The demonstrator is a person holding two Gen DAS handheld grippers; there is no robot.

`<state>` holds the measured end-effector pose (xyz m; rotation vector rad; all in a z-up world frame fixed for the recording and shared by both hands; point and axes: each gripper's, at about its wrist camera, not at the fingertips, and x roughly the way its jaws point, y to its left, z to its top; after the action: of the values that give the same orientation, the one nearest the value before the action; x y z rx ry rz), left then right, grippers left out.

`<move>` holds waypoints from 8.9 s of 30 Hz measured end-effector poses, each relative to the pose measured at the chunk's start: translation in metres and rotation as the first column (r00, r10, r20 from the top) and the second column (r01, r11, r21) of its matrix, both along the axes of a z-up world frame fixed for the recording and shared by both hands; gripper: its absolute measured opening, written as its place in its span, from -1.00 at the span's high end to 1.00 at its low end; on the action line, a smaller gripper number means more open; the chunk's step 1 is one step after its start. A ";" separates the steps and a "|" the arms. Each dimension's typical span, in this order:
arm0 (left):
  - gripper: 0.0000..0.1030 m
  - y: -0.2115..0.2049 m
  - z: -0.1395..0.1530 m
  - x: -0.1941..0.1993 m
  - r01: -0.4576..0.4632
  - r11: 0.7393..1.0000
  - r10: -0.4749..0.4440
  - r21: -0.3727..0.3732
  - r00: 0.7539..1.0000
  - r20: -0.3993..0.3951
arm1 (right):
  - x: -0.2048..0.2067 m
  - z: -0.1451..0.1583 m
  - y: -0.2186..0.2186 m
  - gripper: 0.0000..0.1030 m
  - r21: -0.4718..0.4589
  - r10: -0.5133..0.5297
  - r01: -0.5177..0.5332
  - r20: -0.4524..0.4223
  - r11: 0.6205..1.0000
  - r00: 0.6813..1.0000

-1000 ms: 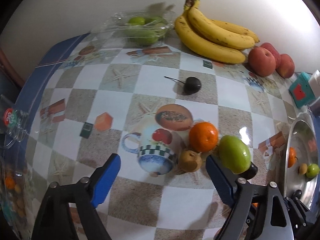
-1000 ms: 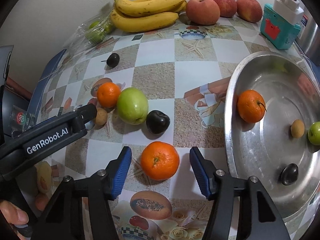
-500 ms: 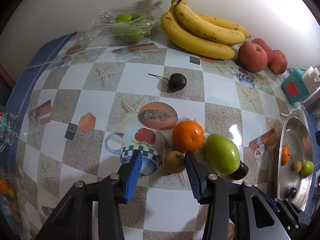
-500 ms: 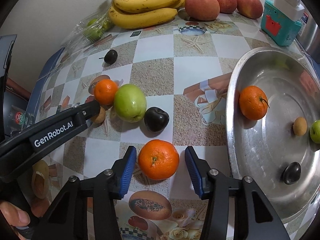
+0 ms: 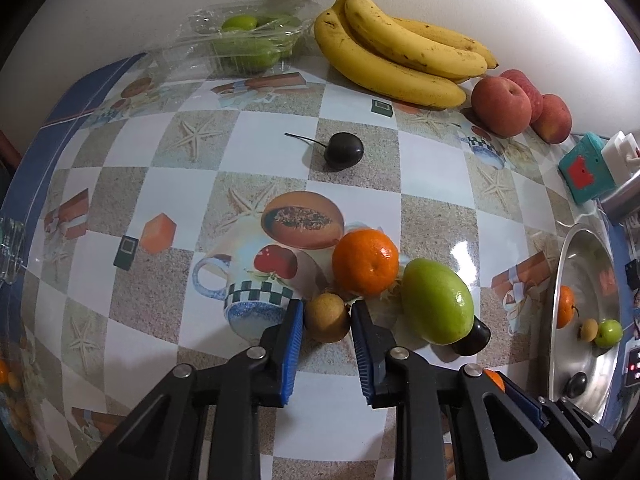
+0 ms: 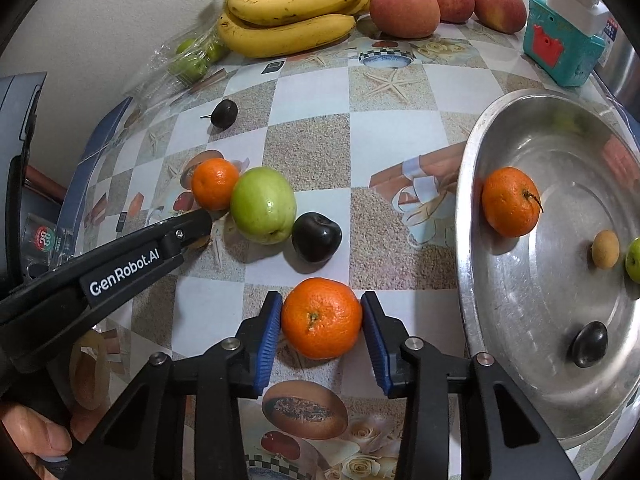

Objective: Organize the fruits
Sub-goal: 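Close the left gripper on the brown kiwi while the right gripper grasps the orange, then lift and carry the kiwi and orange over the steel basin, then lower both fruits into the basin and open both grippers, then withdraw both grippers from the basin toward the remaining table fruit, then move the left gripper to an orange while the right gripper approaches a dark plum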

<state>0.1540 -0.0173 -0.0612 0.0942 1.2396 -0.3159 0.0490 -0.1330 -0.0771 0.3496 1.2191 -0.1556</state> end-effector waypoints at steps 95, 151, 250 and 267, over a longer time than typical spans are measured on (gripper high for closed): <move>0.48 -0.160 0.050 -0.122 0.386 0.920 -0.377 -0.071 0.920 0.112 | -0.111 0.059 -0.181 0.19 -0.001 -0.545 0.546 0.049 0.838 0.837; 0.24 -0.173 0.024 -0.116 0.413 0.910 -0.410 -0.036 0.909 0.077 | -0.093 0.040 -0.178 -0.08 -0.044 -0.523 0.523 0.011 0.851 0.852; -1.00 0.045 0.095 -0.016 -0.216 0.959 0.160 0.185 0.948 0.276 | -0.044 0.077 -0.071 -0.81 -0.097 -0.183 0.193 0.105 0.976 0.977; -1.00 0.076 0.092 -0.001 -0.254 0.962 0.227 0.095 0.946 0.233 | -0.011 0.064 -0.004 -0.81 -0.059 -0.005 0.011 0.111 0.998 0.994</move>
<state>0.1532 0.0583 0.0309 0.0812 1.0356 -0.0131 0.0385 -0.1371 -0.0133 0.3073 1.1015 -0.1771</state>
